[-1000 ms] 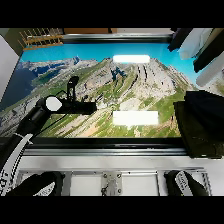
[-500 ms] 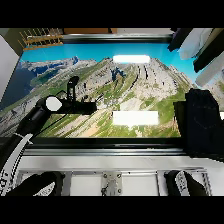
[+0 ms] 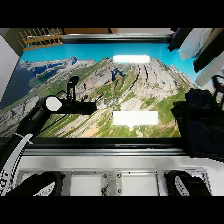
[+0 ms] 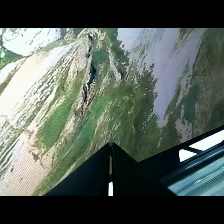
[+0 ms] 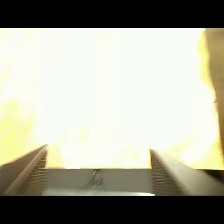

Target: Fold the clothes and pants, and hang the long-sleeved shirts on hangers.

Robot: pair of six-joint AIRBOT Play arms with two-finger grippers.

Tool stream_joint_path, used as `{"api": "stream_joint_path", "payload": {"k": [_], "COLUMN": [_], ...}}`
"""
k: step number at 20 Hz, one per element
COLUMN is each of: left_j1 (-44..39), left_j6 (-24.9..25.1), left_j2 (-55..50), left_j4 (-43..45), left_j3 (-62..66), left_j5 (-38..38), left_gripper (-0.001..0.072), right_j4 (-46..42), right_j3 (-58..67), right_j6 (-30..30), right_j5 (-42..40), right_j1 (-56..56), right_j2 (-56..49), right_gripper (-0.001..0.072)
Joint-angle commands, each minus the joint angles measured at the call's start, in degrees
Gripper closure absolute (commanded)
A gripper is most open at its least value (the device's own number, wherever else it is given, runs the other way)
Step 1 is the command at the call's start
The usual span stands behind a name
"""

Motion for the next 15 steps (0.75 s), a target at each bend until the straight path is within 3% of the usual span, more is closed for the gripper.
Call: {"api": "stream_joint_path", "payload": {"k": [1, 2, 3, 15], "left_j1": [0.0, 0.0, 0.0, 0.0], "left_j6": [0.0, 0.0, 0.0, 0.0], "left_j2": [0.0, 0.0, 0.0, 0.0], "left_j4": [0.0, 0.0, 0.0, 0.0], "left_j3": [0.0, 0.0, 0.0, 0.0], "left_j5": [0.1, 0.1, 0.1, 0.1], "left_gripper": [0.0685, 0.0685, 0.0685, 0.0685], "right_j4": [1.7, 1.7, 1.8, 1.8], "right_j3": [-1.5, -1.5, -1.5, -1.5], "right_j6": [-0.4, -0.4, -0.3, -0.3], "right_j5": [-0.1, -0.1, -0.1, -0.1], "right_j1": [10.1, 10.8, 11.1, 11.1], "right_j2": [0.2, 0.3, 0.3, 0.3], "right_gripper": [0.0363, 0.0573, 0.0695, 0.0695]}}
